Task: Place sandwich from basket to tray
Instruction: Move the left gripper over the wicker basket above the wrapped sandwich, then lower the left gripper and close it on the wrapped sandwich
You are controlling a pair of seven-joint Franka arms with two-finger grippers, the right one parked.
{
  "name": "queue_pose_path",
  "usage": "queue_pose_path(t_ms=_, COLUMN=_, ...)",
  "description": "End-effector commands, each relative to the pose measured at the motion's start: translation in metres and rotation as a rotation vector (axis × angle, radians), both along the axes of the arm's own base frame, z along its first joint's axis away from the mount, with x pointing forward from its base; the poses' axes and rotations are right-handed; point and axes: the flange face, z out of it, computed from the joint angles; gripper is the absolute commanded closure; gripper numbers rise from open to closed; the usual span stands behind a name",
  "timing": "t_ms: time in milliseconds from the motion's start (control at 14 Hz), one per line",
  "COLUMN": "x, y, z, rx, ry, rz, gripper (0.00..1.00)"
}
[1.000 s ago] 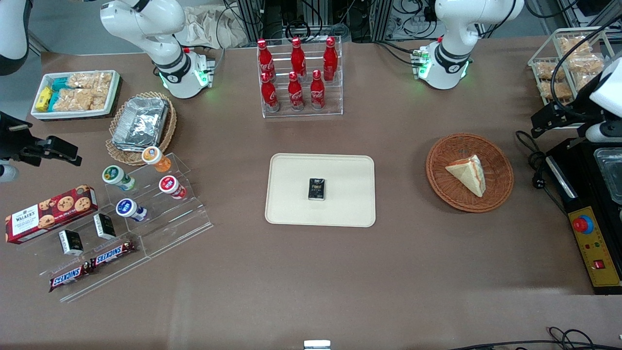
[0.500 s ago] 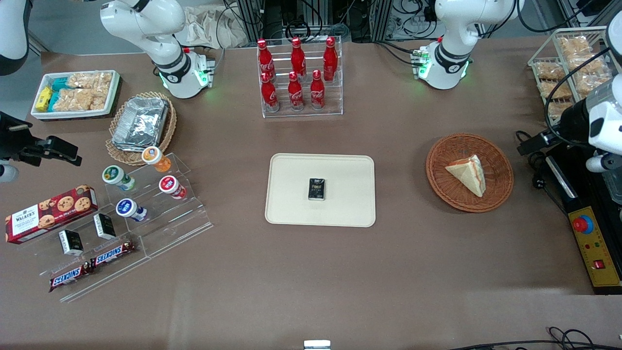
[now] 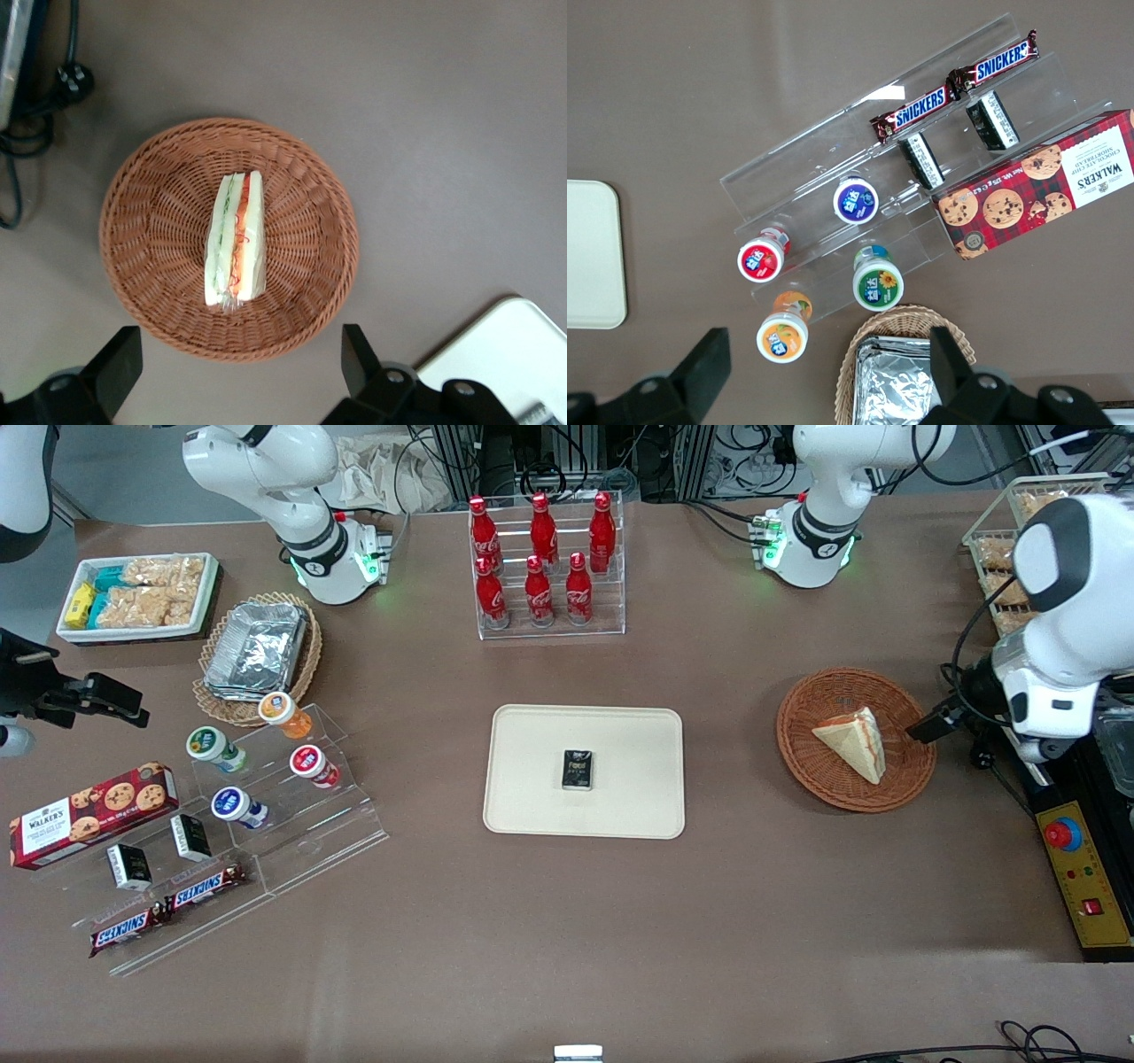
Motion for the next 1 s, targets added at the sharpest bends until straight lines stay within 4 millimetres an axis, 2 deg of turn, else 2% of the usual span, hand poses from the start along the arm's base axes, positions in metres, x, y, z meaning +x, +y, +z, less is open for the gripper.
queue_pose_path(t_ms=0, x=-0.022, y=-0.003, z=-0.028, rx=0.022, ry=-0.027, rz=0.077, gripper=0.0)
queue_pose_path(t_ms=286, x=-0.03, y=-0.009, z=-0.073, rx=0.032, ry=-0.028, rz=0.152, gripper=0.0)
queue_pose_path(t_ms=429, x=-0.039, y=-0.018, z=-0.098, rx=0.035, ry=-0.042, rz=0.152, gripper=0.0)
queue_pose_path(t_ms=643, x=-0.052, y=-0.019, z=-0.137, rx=0.04, ry=-0.046, rz=0.151, gripper=0.0)
queue_pose_path(t_ms=929, x=-0.062, y=-0.016, z=-0.164, rx=0.044, ry=-0.048, rz=0.152, gripper=0.0)
